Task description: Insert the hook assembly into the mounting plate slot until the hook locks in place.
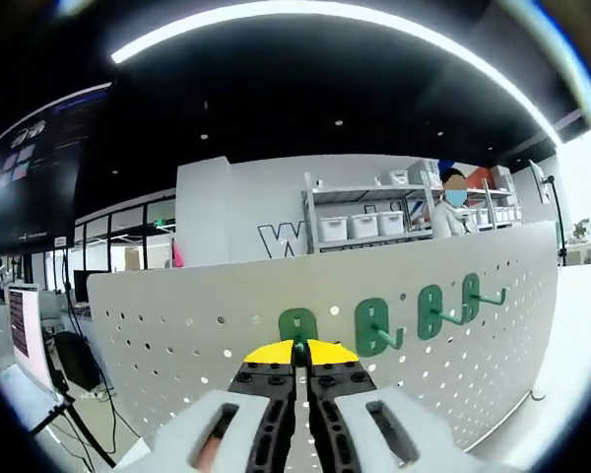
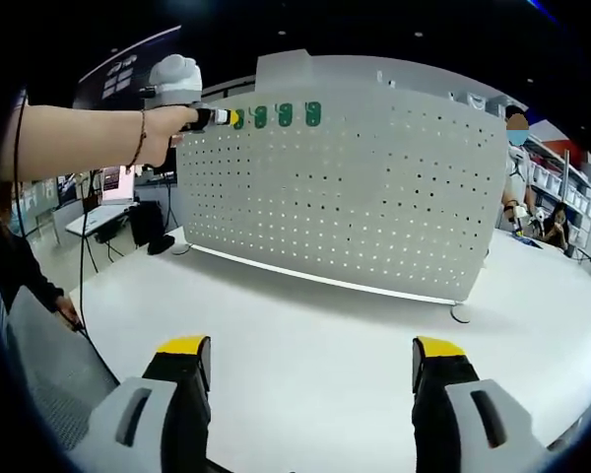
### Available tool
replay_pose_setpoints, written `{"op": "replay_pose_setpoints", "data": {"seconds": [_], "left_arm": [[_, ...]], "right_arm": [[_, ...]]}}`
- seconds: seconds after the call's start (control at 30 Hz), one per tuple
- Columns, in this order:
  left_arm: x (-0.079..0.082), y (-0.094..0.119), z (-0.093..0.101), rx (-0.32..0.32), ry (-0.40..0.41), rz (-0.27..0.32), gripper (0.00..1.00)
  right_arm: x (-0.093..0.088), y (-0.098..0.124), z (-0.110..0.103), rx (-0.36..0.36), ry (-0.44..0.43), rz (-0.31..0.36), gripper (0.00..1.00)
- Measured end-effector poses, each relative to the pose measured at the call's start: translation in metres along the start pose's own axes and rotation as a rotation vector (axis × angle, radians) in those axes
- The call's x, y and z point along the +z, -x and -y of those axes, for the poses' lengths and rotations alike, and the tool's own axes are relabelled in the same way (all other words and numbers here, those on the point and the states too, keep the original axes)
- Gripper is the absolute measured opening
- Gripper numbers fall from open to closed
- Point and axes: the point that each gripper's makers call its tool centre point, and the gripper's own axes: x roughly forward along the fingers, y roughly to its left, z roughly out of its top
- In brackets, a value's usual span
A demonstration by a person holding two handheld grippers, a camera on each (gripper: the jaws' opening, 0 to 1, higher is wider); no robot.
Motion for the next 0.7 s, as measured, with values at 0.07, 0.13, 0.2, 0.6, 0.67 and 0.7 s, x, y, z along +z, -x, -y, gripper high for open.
{"op": "replay_pose_setpoints", "data": {"seconds": [0.07,0.13,0.2,0.6,0.67,0.7], "left_arm": [[0.000,-0.001,-0.001,-0.003,0.006,-0.006,0.01],[0.001,-0.001,-0.002,-0.011,0.006,-0.016,0.01],[0.001,-0.001,-0.002,-0.019,0.014,-0.025,0.02],[0.013,0.007,0.001,-0.111,0.046,-0.075,0.13],[0.016,0.011,0.002,-0.120,0.046,-0.075,0.20],[0.016,0.013,0.002,-0.126,0.051,-0.076,0.23]], "right_arm": [[0.000,0.000,0.000,0.000,-0.002,0.001,0.81],[0.001,0.000,0.000,-0.001,-0.003,0.003,0.81],[0.001,0.000,0.001,-0.001,-0.005,0.005,0.81],[0.004,0.002,-0.001,0.005,0.001,0.020,0.81],[0.004,0.002,-0.001,0.003,-0.001,0.023,0.81],[0.005,0.003,0.000,0.003,-0.003,0.025,0.81]]}}
